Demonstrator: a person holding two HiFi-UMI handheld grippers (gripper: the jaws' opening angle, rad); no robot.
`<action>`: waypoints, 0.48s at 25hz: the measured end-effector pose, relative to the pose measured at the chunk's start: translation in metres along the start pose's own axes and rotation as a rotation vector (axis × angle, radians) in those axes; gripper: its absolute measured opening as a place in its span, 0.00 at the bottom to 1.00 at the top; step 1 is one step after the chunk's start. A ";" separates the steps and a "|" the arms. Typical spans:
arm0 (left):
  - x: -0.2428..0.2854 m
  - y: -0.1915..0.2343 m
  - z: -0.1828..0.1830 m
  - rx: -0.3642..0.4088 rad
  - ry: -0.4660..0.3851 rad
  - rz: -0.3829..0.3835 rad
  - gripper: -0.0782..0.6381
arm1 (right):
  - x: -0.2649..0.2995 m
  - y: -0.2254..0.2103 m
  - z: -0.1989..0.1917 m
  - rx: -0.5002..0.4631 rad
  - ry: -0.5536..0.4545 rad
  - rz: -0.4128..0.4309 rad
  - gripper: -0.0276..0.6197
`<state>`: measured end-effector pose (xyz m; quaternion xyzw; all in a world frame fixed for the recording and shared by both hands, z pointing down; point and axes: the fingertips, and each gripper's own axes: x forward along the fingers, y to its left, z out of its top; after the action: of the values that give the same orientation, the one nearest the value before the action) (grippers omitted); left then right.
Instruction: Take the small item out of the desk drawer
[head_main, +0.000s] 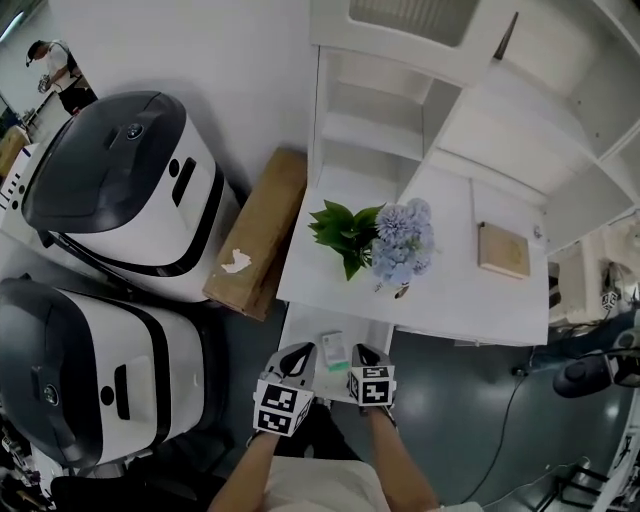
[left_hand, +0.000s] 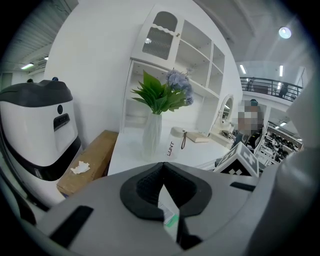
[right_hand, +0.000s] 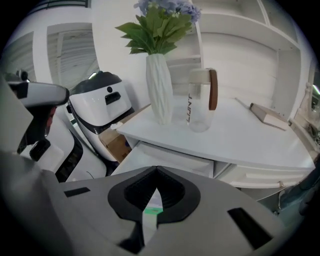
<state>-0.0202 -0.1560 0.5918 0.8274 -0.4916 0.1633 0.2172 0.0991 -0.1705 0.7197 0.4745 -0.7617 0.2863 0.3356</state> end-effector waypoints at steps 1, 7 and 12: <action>0.000 -0.001 -0.002 0.001 0.003 -0.001 0.13 | 0.005 0.001 -0.004 -0.001 0.012 0.003 0.07; 0.002 -0.008 -0.018 0.001 0.023 -0.011 0.13 | 0.036 0.003 -0.026 -0.001 0.074 0.026 0.17; 0.011 -0.007 -0.030 -0.012 0.026 -0.017 0.13 | 0.064 0.007 -0.042 0.009 0.125 0.064 0.26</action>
<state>-0.0110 -0.1459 0.6216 0.8280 -0.4826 0.1695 0.2299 0.0826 -0.1699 0.7946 0.4328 -0.7527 0.3294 0.3709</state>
